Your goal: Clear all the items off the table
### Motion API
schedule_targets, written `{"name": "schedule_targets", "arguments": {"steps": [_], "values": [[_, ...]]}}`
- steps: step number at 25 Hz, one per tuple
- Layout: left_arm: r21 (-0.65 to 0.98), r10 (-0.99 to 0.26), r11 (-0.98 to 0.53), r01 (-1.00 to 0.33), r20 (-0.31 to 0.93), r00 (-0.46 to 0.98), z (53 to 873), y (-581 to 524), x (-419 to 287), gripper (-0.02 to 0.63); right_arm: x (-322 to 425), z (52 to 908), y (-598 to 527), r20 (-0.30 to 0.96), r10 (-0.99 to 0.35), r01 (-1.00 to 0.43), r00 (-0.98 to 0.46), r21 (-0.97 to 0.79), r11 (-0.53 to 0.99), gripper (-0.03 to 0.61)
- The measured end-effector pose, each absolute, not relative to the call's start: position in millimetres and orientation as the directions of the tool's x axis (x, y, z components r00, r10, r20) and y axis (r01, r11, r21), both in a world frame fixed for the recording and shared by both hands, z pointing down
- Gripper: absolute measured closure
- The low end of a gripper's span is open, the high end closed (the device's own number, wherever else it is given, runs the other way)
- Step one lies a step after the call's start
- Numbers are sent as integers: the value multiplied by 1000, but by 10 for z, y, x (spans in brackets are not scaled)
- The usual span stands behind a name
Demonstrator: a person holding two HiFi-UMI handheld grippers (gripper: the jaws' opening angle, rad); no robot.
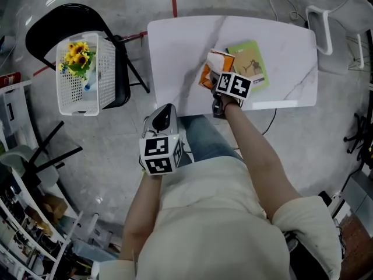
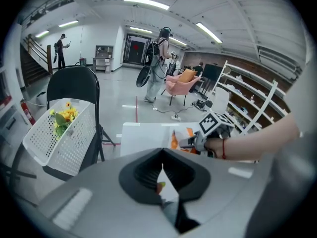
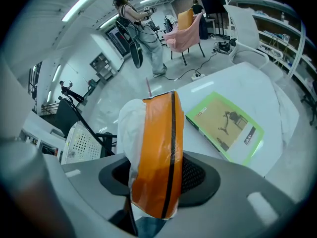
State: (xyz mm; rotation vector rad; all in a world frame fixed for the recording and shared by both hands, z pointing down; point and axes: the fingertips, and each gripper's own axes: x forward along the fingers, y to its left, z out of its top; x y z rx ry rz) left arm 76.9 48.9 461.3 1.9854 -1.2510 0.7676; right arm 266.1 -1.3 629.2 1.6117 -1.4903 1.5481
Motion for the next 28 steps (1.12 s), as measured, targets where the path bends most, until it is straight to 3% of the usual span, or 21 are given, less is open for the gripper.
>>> {"name": "schedule_targets", "arguments": {"steps": [12,28], "values": [[236,-578,-308,-922,723,378,4396,431,540,604,2340,5729,81,871,-419,-899,-255,-373,-229,367],[244,-566,-389,-888,697,439,4175,190,-249,604,1500,5247,50,843,-471,-879,-260,-408,-245,367]]}}
